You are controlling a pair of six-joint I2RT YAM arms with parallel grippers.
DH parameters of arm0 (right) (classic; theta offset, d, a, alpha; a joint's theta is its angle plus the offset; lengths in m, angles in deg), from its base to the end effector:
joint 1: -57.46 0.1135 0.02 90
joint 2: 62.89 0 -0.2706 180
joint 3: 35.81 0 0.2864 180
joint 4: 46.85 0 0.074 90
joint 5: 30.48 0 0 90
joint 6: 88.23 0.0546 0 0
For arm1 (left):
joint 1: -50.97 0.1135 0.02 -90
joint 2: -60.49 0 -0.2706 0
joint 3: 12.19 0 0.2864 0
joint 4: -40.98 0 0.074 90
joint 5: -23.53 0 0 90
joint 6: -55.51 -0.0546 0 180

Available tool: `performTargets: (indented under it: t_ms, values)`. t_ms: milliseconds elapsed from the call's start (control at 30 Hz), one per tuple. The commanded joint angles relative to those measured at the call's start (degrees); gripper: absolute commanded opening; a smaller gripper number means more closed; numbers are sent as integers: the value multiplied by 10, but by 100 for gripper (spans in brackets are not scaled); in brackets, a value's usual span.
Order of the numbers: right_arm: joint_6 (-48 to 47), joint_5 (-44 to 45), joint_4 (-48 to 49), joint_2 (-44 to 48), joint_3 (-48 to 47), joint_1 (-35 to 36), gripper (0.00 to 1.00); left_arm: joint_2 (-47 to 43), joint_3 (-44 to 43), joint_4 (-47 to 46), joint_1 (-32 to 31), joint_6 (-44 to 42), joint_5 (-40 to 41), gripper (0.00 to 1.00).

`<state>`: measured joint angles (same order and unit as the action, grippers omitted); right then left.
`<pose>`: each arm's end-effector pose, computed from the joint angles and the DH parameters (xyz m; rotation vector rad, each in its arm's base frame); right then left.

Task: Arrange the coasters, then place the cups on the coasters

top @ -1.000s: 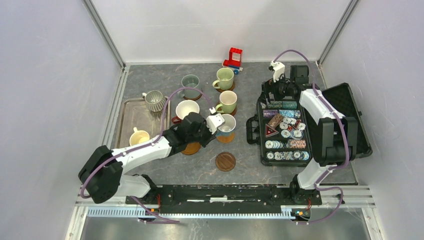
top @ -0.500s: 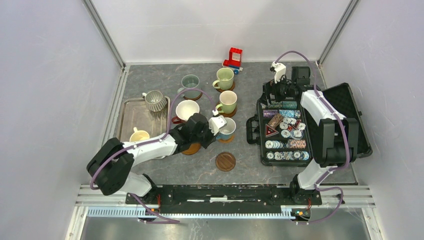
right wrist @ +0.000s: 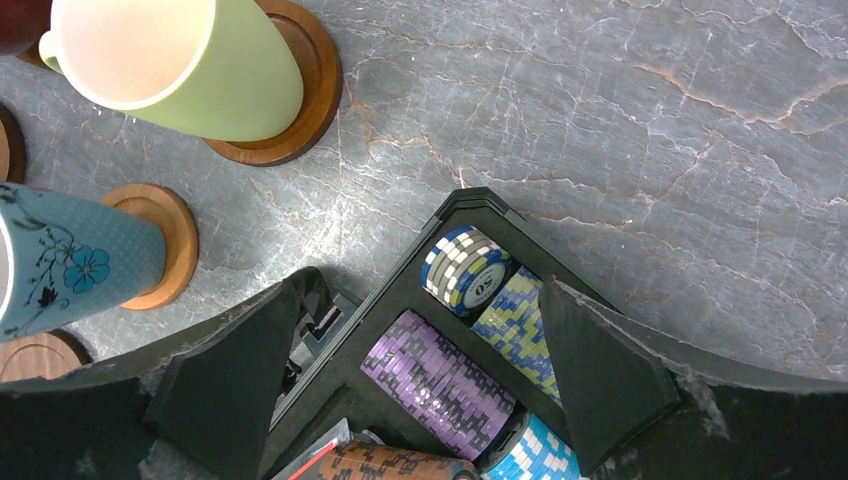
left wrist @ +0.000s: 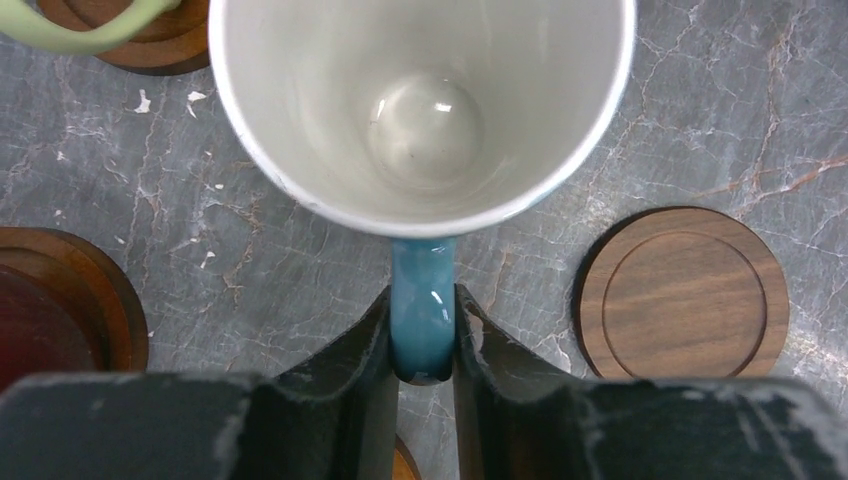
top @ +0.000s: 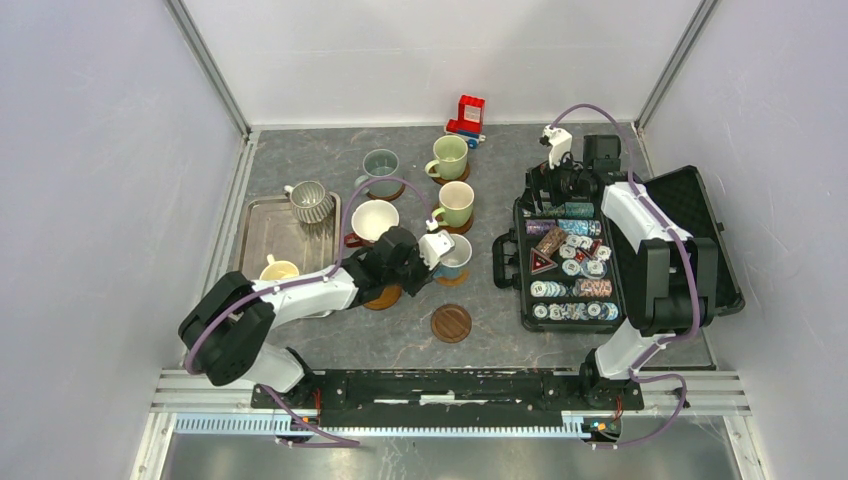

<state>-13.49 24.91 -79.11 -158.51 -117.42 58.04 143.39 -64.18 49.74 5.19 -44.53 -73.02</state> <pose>0.4063 0.0351 0.2275 -0.5897 2.1938 0.5810 0.2264 -0.2416 0.1530 1.1305 2.0023 -0.4566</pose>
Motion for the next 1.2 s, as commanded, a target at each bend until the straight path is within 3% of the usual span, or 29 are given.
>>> performTargets:
  t_ms: [0, 100, 267, 467, 633, 833, 1167]
  values:
    - [-7, -13, 16, 21, 6, -18, 98, -1, -24, -45, 0, 14, 17, 35]
    - [-10, -14, 16, 21, 7, -19, 98, -11, -29, -28, 0, 11, 11, 52]
    - [-16, -14, 12, 20, 4, -21, 98, -58, -31, 29, 0, -1, -11, 69]
    - [-26, -16, 5, 21, 5, -24, 98, -144, -68, 221, 15, -36, -93, 100]
    - [-31, -18, 7, 19, 10, -24, 98, -156, -163, 366, 73, -65, -199, 100]
    - [-30, -23, 7, 9, -3, -25, 98, -52, -361, 510, 251, -144, -283, 100]
    - [-32, -36, -5, -17, -41, -24, 98, 196, -649, 644, 509, -351, -239, 95]
